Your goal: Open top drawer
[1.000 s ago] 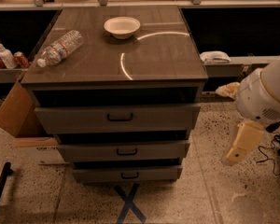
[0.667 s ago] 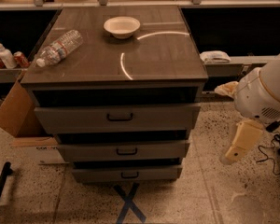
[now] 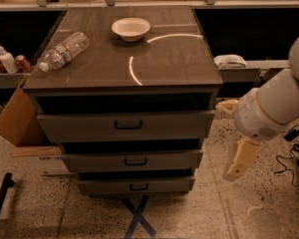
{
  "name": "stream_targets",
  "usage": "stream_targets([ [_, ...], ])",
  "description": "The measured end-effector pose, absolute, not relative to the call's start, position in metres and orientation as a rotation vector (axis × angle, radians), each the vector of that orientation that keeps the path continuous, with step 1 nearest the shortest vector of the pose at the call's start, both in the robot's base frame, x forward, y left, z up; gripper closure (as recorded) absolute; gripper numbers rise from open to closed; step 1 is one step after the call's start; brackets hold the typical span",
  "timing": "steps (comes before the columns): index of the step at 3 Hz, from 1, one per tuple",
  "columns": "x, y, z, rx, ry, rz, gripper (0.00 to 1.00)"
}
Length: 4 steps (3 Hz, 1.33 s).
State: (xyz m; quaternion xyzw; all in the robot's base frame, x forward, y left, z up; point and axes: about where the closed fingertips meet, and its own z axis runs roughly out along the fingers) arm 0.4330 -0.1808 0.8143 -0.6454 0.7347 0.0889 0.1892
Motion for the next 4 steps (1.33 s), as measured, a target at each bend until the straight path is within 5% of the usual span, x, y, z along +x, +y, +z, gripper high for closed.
stream_targets([
  [2,0.496,-0.133,0.694,-2.001,1.912,0.316,0.00],
  [4,0.498,-0.131,0.690,-2.012,1.911,0.296,0.00],
])
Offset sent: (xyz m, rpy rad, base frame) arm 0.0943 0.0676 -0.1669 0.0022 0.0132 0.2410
